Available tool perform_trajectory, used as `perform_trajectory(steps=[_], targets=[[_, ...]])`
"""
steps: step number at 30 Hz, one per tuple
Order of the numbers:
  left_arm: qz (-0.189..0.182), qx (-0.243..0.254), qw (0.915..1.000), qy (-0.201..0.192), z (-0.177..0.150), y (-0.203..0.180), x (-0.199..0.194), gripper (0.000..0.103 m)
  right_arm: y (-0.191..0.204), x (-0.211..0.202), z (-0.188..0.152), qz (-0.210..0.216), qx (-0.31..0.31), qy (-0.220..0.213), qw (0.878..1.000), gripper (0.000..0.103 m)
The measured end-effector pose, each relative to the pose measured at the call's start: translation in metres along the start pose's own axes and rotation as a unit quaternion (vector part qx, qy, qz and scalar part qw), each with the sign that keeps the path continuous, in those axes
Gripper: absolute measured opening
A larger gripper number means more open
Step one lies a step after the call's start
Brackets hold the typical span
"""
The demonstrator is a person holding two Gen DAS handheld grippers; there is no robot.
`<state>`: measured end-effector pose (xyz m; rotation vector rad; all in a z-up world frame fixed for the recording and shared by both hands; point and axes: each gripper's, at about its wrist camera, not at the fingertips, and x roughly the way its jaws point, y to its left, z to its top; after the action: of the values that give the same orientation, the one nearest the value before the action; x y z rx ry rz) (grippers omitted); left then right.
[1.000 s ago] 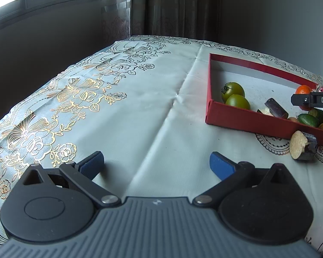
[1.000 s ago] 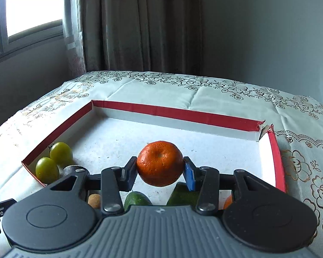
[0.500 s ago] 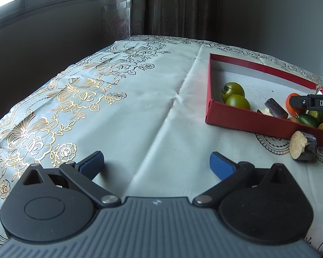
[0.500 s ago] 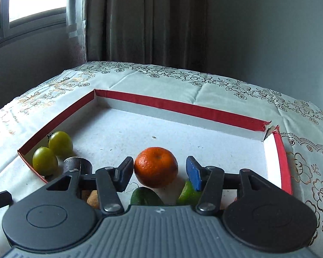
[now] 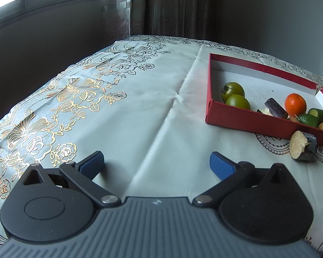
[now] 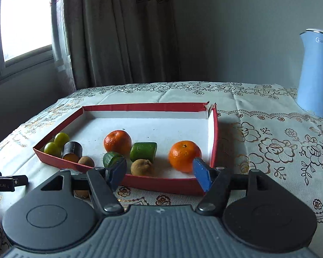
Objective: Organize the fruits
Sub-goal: 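Move the left gripper to the dark cucumber piece beside the tray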
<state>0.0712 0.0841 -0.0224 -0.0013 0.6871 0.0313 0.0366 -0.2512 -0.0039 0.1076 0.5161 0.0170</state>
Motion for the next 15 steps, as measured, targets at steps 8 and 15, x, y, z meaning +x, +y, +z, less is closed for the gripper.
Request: perform_trajectory(steps=[8, 15], targets=[[0.001, 0.001, 1.0000, 0.000, 0.000, 0.000, 0.000, 0.103, -0.022, -0.009, -0.024, -0.028, 0.013, 0.053, 0.998, 0.089], [-0.009, 0.030, 0.9993, -0.018, -0.003, -0.018, -0.013, 0.103, -0.027, -0.004, -0.028, -0.018, 0.022, 0.071, 0.997, 0.094]])
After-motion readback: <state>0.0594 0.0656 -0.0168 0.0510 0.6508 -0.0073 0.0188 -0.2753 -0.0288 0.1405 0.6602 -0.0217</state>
